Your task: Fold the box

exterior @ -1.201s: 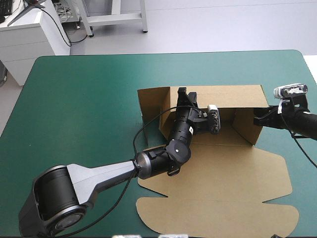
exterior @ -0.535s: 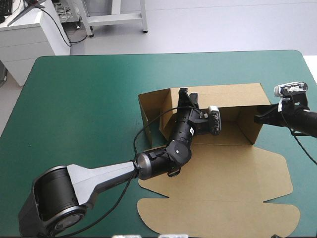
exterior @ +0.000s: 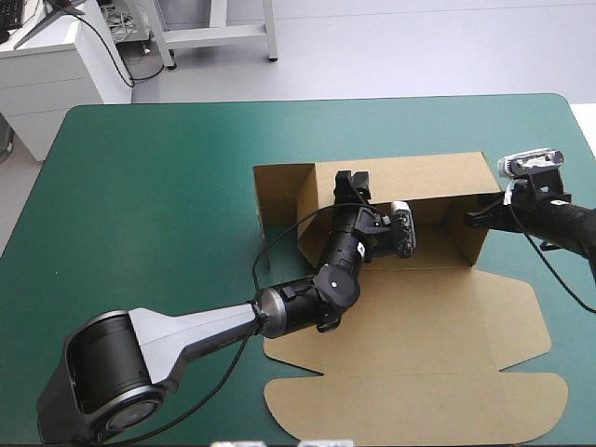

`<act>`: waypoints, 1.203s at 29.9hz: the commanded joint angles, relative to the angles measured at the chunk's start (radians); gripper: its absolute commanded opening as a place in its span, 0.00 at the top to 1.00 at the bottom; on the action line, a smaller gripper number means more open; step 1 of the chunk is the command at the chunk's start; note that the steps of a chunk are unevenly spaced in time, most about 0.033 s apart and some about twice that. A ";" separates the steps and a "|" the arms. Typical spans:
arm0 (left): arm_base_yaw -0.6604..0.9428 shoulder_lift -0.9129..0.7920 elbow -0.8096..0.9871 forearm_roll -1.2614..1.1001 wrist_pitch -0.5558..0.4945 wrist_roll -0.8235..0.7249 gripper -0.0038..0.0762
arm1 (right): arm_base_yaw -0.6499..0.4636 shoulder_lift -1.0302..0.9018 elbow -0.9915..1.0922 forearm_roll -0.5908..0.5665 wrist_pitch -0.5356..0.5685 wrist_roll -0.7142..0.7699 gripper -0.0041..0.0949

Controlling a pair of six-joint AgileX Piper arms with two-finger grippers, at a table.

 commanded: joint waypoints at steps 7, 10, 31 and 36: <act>-0.037 -0.060 -0.018 -0.002 0.032 -0.025 0.36 | 0.096 0.004 -0.020 -0.033 -0.013 0.099 0.96; -0.053 -0.094 -0.018 -0.002 0.034 -0.025 0.42 | 0.100 0.038 -0.050 -0.035 -0.019 0.136 0.96; 0.039 -0.535 -0.018 -0.041 0.131 -0.096 0.95 | 0.100 0.131 -0.509 -0.280 0.336 0.599 0.96; 0.256 -0.635 -0.018 -0.264 0.049 -0.103 0.95 | 0.100 0.132 -0.623 -0.300 0.475 0.715 0.96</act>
